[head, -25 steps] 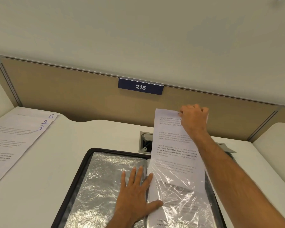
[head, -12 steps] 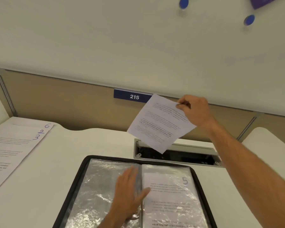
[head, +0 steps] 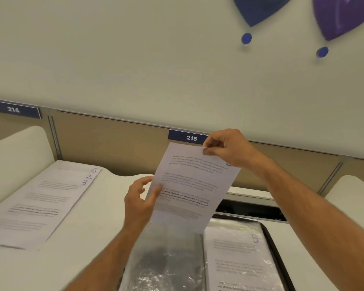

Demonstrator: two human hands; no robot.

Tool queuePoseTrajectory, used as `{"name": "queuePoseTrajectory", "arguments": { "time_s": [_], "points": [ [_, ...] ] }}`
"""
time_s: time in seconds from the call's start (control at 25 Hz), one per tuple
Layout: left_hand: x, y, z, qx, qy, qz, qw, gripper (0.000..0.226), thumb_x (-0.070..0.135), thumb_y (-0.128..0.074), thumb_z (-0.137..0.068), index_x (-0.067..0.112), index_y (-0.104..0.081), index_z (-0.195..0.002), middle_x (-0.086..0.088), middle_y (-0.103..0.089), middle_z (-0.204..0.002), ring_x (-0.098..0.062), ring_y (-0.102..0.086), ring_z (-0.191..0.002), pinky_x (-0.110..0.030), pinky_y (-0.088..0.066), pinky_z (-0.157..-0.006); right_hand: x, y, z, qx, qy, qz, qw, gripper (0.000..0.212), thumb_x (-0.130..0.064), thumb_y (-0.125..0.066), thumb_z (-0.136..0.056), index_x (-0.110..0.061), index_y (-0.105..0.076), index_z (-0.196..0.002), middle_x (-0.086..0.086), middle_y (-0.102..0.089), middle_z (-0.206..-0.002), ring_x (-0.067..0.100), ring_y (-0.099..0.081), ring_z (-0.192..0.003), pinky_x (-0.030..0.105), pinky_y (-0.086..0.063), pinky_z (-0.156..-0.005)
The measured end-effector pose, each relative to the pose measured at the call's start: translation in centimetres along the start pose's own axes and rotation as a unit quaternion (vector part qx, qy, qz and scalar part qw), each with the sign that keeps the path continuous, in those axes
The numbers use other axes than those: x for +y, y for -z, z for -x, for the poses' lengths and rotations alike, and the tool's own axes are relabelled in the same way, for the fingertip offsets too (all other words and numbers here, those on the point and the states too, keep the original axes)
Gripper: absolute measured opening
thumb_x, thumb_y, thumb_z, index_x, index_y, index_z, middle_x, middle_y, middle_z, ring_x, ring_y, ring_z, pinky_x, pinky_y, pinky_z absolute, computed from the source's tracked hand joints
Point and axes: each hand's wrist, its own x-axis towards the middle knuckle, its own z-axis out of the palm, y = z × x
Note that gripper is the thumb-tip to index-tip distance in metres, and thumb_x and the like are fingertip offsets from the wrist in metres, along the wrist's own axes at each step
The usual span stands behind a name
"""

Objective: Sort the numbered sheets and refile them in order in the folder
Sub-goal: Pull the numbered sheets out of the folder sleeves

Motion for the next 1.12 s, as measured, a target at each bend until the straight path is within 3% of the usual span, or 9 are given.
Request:
{"name": "queuePoseTrajectory", "arguments": {
  "time_s": [0.08, 0.12, 0.24, 0.32, 0.4, 0.48, 0.72, 0.92, 1.12],
  "points": [
    [0.5, 2.1, -0.3, 0.005, 0.015, 0.014, 1.0, 0.006, 0.03, -0.07, -0.093, 0.025, -0.072, -0.091, 0.011, -0.074, -0.088, -0.009, -0.069, -0.079, -0.035, -0.059, -0.07, -1.4, -1.3, -0.4, 0.002, 0.001, -0.021, 1.0, 0.011, -0.012, -0.08, -0.084, -0.02, -0.074, -0.086, -0.006, -0.074, -0.084, 0.004, -0.066, -0.073, 0.016, -0.049, -0.067],
    [0.6, 3.1, -0.3, 0.014, 0.019, 0.011, 1.0, 0.01, 0.023, -0.069, -0.095, 0.024, -0.072, -0.085, 0.01, -0.073, -0.081, -0.008, -0.068, -0.072, -0.031, -0.057, -0.065, -1.8, -2.0, -0.5, 0.017, 0.001, -0.027, 1.0, 0.013, -0.015, -0.081, -0.083, -0.02, -0.074, -0.092, -0.008, -0.073, -0.088, 0.005, -0.067, -0.079, 0.021, -0.05, -0.074],
    [0.5, 6.6, -0.6, 0.033, 0.033, -0.008, 0.999, 0.013, 0.023, -0.066, -0.096, 0.022, -0.072, -0.084, 0.009, -0.073, -0.078, -0.011, -0.068, -0.07, -0.026, -0.055, -0.062, -2.2, -5.5, -0.3, 0.125, -0.063, -0.033, 0.99, 0.062, -0.032, -0.086, -0.077, -0.021, -0.058, -0.131, -0.012, -0.061, -0.12, 0.005, -0.056, -0.107, 0.026, -0.045, -0.092],
    [0.0, 9.2, -1.2, 0.043, 0.056, -0.018, 0.997, 0.014, 0.026, -0.065, -0.097, 0.02, -0.071, -0.085, 0.007, -0.074, -0.08, -0.015, -0.07, -0.072, -0.028, -0.057, -0.063, -1.9, -9.4, 0.7, 0.139, -0.16, -0.218, 0.953, 0.077, -0.031, -0.088, -0.074, -0.022, -0.046, -0.138, -0.008, -0.057, -0.13, 0.011, -0.058, -0.115, 0.03, -0.048, -0.089],
    [-0.7, 12.1, -2.0, 0.052, 0.079, -0.035, 0.995, 0.016, 0.027, -0.064, -0.097, 0.019, -0.071, -0.085, 0.007, -0.074, -0.079, -0.015, -0.071, -0.072, -0.028, -0.058, -0.062, -1.5, -15.0, 1.7, 0.067, -0.233, -0.387, 0.89, 0.07, -0.022, -0.087, -0.074, -0.019, -0.049, -0.133, 0.001, -0.066, -0.124, 0.021, -0.065, -0.112, 0.037, -0.055, -0.083],
    [-1.3, 15.3, -3.0, 0.068, 0.099, -0.051, 0.991, 0.017, 0.028, -0.065, -0.096, 0.019, -0.071, -0.084, 0.006, -0.074, -0.077, -0.016, -0.07, -0.071, -0.029, -0.057, -0.063, -2.2, -20.7, 1.9, 0.003, -0.267, -0.429, 0.863, 0.059, -0.008, -0.081, -0.081, -0.013, -0.051, -0.132, 0.008, -0.071, -0.115, 0.024, -0.071, -0.104, 0.042, -0.06, -0.081],
    [-4.2, 25.1, -6.6, 0.095, 0.153, -0.153, 0.972, 0.017, 0.03, -0.065, -0.096, 0.018, -0.073, -0.085, 0.002, -0.074, -0.081, -0.019, -0.069, -0.077, -0.032, -0.052, -0.067, -7.8, -32.4, -1.1, -0.005, -0.291, -0.432, 0.854, 0.03, 0.002, -0.07, -0.087, -0.014, -0.065, -0.112, 0.005, -0.077, -0.096, 0.021, -0.075, -0.088, 0.047, -0.062, -0.082],
    [-8.9, 32.1, -9.9, 0.108, 0.215, -0.291, 0.926, 0.017, 0.026, -0.062, -0.095, 0.016, -0.073, -0.087, -0.001, -0.072, -0.086, -0.027, -0.064, -0.089, -0.037, -0.048, -0.08, -12.3, -39.9, -4.0, -0.04, -0.318, -0.445, 0.836, 0.031, 0.001, -0.076, -0.08, -0.012, -0.064, -0.106, 0.008, -0.076, -0.097, 0.022, -0.076, -0.085, 0.041, -0.064, -0.076],
    [-13.0, 36.2, -12.0, 0.126, 0.25, -0.381, 0.881, 0.01, 0.028, -0.065, -0.092, 0.025, -0.072, -0.087, 0.002, -0.07, -0.087, -0.025, -0.06, -0.086, -0.035, -0.047, -0.075, -14.5, -46.0, -6.1, -0.033, -0.354, -0.432, 0.829, 0.039, 0.002, -0.083, -0.071, -0.011, -0.057, -0.096, 0.012, -0.07, -0.094, 0.019, -0.072, -0.072, 0.029, -0.06, -0.059]
  ]
}}
